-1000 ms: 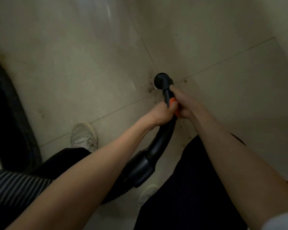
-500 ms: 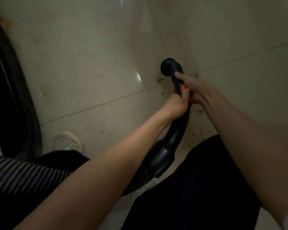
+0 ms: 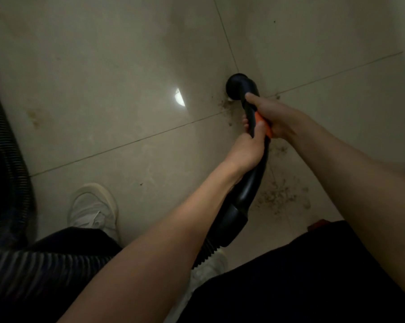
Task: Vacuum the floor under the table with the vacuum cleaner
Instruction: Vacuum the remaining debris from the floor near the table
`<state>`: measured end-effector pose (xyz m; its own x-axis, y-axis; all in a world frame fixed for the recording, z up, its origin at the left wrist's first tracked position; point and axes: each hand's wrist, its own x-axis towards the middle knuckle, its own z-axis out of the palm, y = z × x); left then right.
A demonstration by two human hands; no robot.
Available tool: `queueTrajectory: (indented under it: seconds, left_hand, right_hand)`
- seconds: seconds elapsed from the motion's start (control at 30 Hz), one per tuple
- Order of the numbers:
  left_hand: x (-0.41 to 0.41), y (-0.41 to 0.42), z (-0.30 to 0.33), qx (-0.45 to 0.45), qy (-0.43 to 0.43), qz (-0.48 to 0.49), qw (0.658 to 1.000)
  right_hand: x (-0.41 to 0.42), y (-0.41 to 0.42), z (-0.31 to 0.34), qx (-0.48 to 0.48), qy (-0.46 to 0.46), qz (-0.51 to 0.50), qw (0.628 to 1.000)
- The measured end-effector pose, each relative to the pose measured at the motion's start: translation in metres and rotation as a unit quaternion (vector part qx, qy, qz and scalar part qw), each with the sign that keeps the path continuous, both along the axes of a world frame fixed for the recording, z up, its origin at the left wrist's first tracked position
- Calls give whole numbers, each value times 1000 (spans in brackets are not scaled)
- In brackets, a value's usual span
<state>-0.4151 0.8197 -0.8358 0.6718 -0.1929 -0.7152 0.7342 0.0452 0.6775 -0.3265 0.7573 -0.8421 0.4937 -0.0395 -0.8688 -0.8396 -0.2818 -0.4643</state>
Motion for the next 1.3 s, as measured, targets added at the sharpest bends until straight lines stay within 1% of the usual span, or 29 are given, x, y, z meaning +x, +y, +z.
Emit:
queueTrajectory:
  seconds: [0.1,0.27,0.47,0.9,1.3]
  left_hand:
    - [5,-13,4,10,7,-20,1000]
    - [4,-21,7,24,41,-21,999]
    - [11,0,10,46,47,-23,998]
    - [22,17,12,53,32,-72,995]
    - [-4,31,0,98,31,-37,994]
  right_hand:
    - [5,-9,2,-24,10,18,999]
    - [7,-13,-2,-21,41,25,999]
    - [18,8,-8,3,47,33,998]
    - [24,12,-14,-17,35,27,999]
    - [3,36,-18,20,51,70,996]
